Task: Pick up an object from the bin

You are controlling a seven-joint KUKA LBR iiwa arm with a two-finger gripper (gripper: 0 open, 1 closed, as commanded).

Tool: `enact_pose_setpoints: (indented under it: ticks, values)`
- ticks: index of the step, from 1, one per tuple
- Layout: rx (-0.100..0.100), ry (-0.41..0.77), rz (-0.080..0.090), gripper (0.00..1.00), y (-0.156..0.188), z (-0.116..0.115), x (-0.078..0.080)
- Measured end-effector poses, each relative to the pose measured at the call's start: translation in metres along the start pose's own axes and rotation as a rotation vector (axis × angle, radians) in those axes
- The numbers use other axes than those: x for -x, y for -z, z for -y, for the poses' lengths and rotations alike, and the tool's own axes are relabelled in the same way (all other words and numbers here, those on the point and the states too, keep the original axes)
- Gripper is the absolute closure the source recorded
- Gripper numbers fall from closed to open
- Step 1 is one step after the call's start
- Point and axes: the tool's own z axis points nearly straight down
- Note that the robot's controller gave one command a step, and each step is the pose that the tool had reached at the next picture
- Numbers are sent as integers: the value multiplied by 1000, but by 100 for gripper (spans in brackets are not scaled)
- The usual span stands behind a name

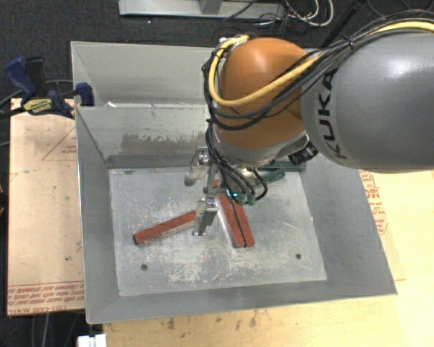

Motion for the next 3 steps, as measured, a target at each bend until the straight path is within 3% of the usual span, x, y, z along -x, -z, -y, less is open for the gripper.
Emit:
enact_pose_setpoints:
  ticks: [1, 2, 3]
  values:
    - [1, -4, 8, 0, 4, 1, 2]
    - [2, 65, 15, 0, -23, -3, 8]
    - [3, 72, 14, 0, -88, -8, 35]
